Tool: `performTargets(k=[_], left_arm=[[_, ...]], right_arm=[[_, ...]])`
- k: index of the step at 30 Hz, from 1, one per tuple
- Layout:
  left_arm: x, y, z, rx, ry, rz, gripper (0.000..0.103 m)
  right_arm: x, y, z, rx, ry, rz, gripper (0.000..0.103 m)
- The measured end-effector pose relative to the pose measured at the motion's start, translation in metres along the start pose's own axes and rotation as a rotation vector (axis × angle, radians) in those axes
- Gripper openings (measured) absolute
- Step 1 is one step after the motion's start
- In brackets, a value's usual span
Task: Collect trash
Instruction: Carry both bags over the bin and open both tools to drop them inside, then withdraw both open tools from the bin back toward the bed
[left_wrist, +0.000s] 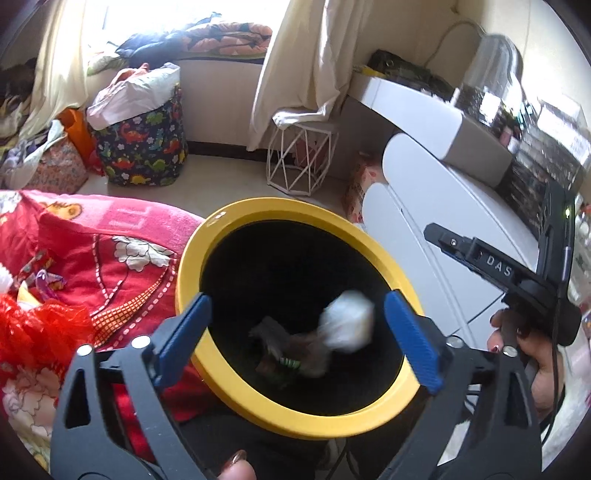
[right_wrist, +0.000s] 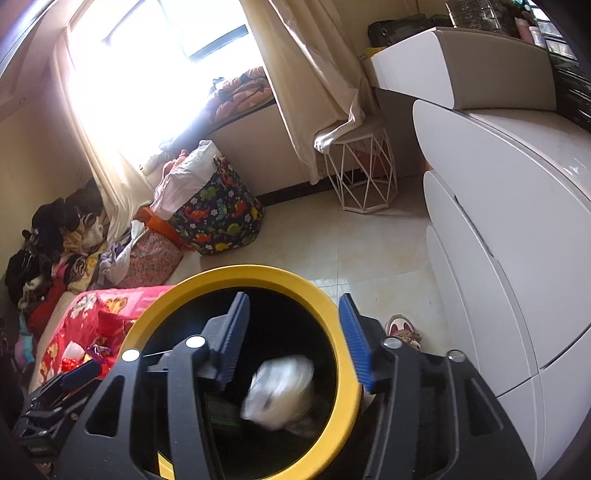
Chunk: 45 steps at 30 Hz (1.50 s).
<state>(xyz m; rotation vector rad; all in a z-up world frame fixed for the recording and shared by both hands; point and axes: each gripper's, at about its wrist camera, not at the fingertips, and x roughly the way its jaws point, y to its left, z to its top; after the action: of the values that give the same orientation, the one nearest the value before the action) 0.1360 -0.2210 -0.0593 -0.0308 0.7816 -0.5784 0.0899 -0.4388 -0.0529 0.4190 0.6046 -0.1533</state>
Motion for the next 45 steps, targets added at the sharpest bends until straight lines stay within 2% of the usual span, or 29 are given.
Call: performTargets(k=[3,13,30,45], left_arm=[[-0.005,0.002,-0.001,-0.014,-0.013,0.013,0.092],[-0.027,0.011,-0.004,-0.035,-0.063,0.047,0.092],[-0.068,0.034,-0.004,-0.055,-0.159,0.127,0.092],[-0.094,0.056,-0.005,-0.084,-0.215,0.166,0.092]], right_arm=[[-0.003,0.002,0.000,0.007,-0.013,-0.001,0.061],[-0.009,0.016,-0.001,-0.014,-0.036,0.022,0.071],[-0.024,0.043,0.003,-0.069,-0.081,0.079,0.077],[-0.037,0.072,0.001,-0.134,-0.109,0.129,0.079]])
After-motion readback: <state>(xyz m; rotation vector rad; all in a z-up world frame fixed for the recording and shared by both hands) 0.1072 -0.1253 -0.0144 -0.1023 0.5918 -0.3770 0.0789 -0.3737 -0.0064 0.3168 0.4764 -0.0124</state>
